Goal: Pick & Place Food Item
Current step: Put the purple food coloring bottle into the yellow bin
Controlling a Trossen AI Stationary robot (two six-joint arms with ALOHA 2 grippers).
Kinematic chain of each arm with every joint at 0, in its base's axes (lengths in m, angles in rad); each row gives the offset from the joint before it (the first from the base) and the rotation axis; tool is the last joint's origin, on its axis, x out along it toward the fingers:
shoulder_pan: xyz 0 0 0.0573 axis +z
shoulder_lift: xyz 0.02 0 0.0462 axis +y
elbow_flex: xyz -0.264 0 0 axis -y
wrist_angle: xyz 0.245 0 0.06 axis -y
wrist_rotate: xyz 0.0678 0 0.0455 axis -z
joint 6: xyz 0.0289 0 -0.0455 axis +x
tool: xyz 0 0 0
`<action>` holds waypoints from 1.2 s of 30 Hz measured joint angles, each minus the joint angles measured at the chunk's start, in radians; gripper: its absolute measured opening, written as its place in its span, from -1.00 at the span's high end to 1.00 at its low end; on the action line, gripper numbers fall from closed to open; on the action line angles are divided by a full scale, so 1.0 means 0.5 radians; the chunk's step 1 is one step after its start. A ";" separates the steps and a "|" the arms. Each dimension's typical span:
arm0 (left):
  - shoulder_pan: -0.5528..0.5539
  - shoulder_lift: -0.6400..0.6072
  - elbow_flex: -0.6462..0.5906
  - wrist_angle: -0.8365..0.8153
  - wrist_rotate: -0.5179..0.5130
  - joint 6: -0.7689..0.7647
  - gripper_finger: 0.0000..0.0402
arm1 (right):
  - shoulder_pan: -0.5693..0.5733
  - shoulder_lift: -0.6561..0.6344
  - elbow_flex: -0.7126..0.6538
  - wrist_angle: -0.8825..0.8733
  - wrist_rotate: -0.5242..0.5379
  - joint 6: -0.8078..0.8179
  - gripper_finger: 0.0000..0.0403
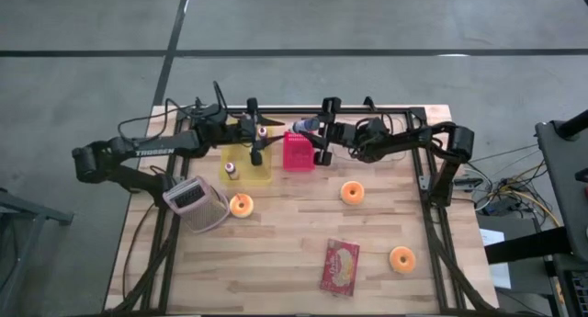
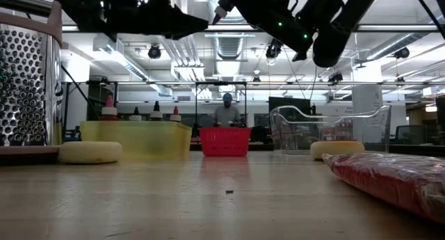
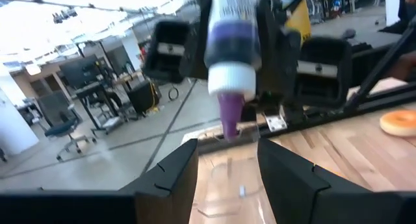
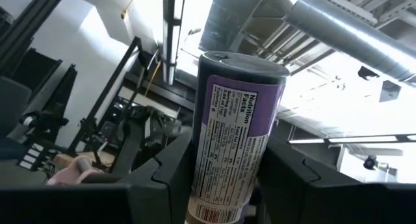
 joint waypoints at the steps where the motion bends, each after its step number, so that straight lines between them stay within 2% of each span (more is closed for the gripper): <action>1: 0.000 0.001 0.000 0.029 0.002 -0.004 0.19 | 0.000 -0.001 -0.005 0.001 0.000 -0.007 0.30; 5: 0.006 -0.004 0.000 0.115 0.032 -0.028 0.19 | 0.000 -0.001 -0.011 0.001 -0.001 -0.020 0.30; 9: 0.029 -0.007 -0.066 0.302 0.172 -0.062 0.19 | 0.000 -0.001 -0.011 0.001 -0.001 -0.020 0.30; 19: 0.087 -0.002 -0.484 1.316 0.221 -0.225 0.19 | 0.000 -0.002 -0.012 0.001 -0.047 -0.026 0.30; 26: 0.141 0.008 -0.498 1.339 0.391 -0.316 0.19 | 0.002 -0.004 0.018 0.001 -0.067 -0.027 0.30; 29: 0.143 0.046 -0.498 1.370 0.391 -0.323 0.19 | 0.003 -0.004 0.065 0.001 -0.195 -0.027 0.30; 32: 0.143 0.133 -0.496 1.484 0.394 -0.380 0.19 | 0.006 -0.005 0.122 0.002 -0.308 -0.023 0.30; 36: 0.143 0.308 -0.407 1.690 0.397 -0.503 0.19 | 0.004 -0.005 0.167 0.002 -0.313 -0.025 0.30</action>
